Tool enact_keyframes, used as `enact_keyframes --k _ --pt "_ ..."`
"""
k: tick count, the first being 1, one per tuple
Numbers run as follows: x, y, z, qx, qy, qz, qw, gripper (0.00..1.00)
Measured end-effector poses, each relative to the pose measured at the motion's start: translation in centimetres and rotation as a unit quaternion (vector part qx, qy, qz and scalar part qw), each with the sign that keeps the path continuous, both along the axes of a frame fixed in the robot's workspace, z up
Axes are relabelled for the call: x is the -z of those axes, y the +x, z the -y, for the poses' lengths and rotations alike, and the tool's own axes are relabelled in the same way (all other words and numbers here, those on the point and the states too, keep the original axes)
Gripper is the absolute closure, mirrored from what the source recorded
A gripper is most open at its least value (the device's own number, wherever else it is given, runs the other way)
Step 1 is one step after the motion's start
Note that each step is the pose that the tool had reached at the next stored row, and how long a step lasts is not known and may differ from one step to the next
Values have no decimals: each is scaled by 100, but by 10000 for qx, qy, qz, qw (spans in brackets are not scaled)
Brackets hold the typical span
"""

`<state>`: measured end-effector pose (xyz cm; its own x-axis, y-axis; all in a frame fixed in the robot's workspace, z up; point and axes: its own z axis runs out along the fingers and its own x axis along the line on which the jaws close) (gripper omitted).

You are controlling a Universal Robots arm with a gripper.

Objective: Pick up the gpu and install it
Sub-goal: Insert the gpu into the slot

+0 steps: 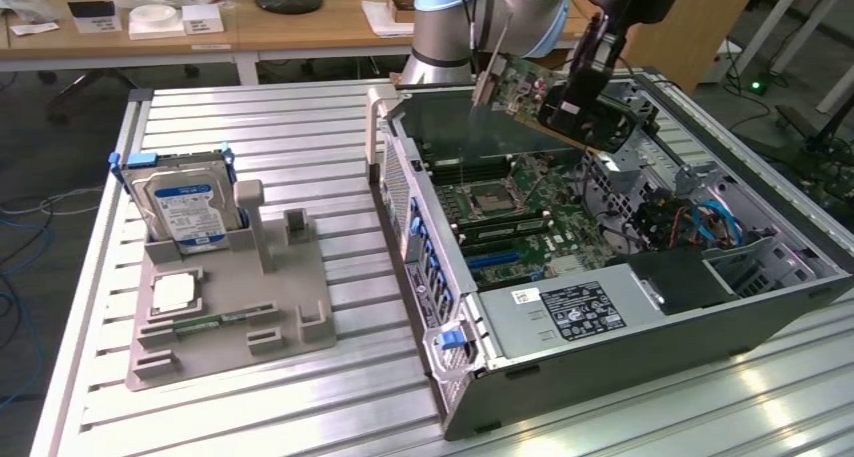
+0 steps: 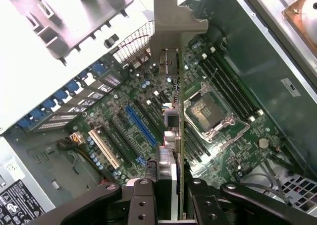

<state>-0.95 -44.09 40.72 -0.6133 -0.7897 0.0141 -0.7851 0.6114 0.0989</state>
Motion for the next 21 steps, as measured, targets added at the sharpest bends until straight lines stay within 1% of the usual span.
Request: enact_keyframes --k 5,10,16,21 --pt "0 0 2 -205 0 0 9998 72" --pt "0 0 4 -409 0 0 9992 72" --pt "0 0 7 -641 0 0 9979 72" --pt "0 0 8 -845 0 0 9964 72"
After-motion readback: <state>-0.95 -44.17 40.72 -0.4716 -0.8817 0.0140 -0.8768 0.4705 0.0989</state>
